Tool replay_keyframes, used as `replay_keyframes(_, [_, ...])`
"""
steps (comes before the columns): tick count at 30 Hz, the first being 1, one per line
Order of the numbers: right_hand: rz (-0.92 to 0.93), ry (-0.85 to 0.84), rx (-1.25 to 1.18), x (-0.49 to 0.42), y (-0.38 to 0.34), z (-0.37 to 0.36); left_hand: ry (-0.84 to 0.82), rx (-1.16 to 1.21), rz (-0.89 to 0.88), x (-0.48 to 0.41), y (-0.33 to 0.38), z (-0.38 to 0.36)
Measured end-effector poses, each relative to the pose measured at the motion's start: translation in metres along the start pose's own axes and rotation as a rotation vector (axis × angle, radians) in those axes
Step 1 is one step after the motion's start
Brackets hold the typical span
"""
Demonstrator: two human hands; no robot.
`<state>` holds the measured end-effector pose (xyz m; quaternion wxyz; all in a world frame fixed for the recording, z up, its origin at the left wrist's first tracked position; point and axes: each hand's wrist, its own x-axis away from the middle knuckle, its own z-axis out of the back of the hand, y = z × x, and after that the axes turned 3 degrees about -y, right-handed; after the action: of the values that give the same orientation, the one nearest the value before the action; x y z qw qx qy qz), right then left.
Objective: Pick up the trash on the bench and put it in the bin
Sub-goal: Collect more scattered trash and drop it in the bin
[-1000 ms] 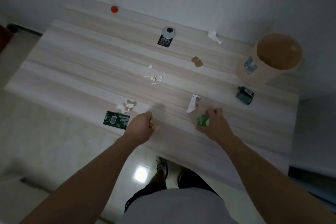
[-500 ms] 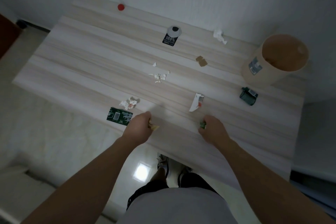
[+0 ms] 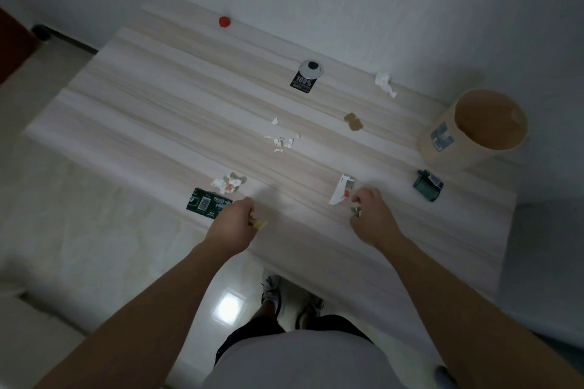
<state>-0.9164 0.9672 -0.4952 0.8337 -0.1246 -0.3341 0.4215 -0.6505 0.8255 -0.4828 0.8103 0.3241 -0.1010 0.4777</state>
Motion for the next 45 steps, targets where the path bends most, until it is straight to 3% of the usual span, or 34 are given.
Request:
replay_keyframes(11, [0.034,-0.098,-0.057,-0.049,-0.005,0.0,0.049,0.091,0.113,0.001,-0.019,0.013])
replay_keyframes(30, [0.099,-0.122,0.167,-0.057,-0.015,-0.029,0.202,0.081,0.155,-0.008,-0.064,0.025])
replay_keyframes(45, [0.001,-0.07,0.194,-0.027,-0.035,-0.031,0.118,0.078,0.219,-0.034,-0.094,0.014])
